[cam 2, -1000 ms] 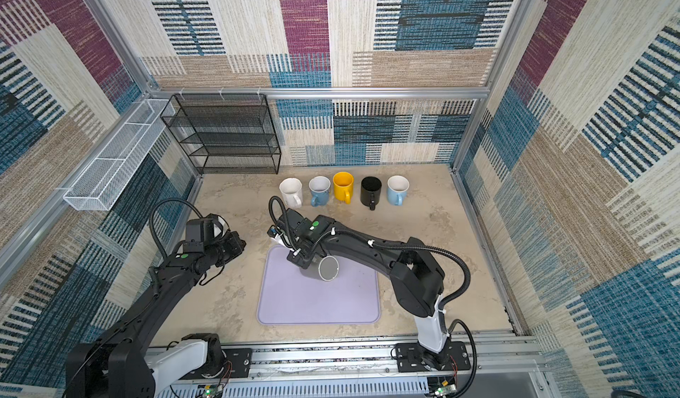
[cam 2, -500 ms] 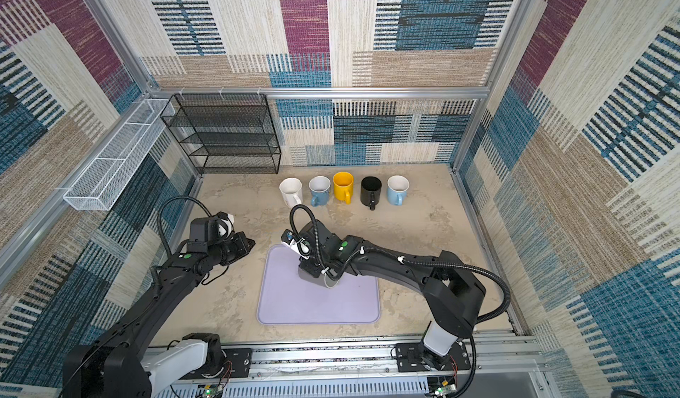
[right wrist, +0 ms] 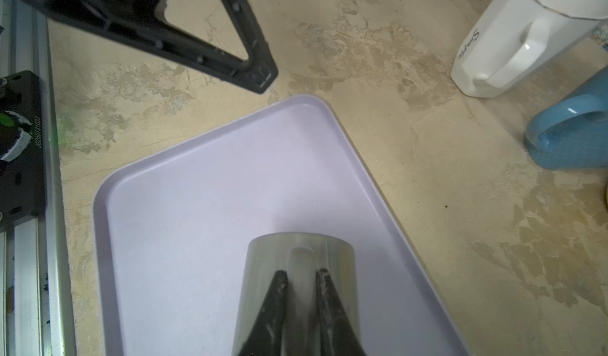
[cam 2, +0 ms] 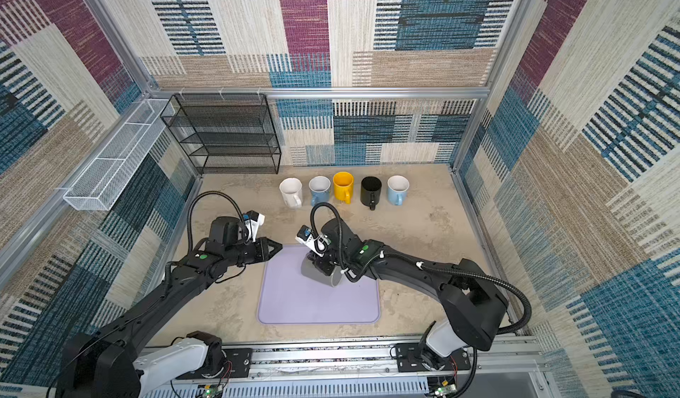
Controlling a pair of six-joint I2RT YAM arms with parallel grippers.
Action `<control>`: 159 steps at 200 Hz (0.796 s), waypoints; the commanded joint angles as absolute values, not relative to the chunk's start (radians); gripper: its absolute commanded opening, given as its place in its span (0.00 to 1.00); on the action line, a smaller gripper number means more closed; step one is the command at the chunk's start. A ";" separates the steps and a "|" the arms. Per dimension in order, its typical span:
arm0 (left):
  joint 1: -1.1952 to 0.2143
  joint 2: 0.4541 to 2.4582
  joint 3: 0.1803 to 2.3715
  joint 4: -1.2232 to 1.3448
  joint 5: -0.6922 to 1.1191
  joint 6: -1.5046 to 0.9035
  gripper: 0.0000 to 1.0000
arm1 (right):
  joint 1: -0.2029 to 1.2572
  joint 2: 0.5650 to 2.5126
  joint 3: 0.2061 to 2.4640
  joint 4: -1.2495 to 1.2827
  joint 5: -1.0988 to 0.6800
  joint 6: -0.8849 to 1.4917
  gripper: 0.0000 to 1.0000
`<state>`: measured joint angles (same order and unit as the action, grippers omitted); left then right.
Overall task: Turn the mug right side up
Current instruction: Pick up the mug from the tray, then pass the mug.
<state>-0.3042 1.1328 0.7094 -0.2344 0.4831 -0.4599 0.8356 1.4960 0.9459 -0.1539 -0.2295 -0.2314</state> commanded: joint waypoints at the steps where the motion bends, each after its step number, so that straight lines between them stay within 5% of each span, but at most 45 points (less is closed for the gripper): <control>1: -0.323 1.147 0.706 -0.167 0.533 -0.408 0.20 | 0.818 1.475 0.935 -0.051 -0.320 -0.258 0.00; 159: -0.455 1.168 0.676 -0.051 0.633 -0.197 0.27 | 0.681 1.446 0.873 -0.021 -0.703 -0.276 0.00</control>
<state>-0.4480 1.1801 0.6834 -0.0917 0.5858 -0.2573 0.6918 1.4582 0.8738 -0.1020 -0.6067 -0.2737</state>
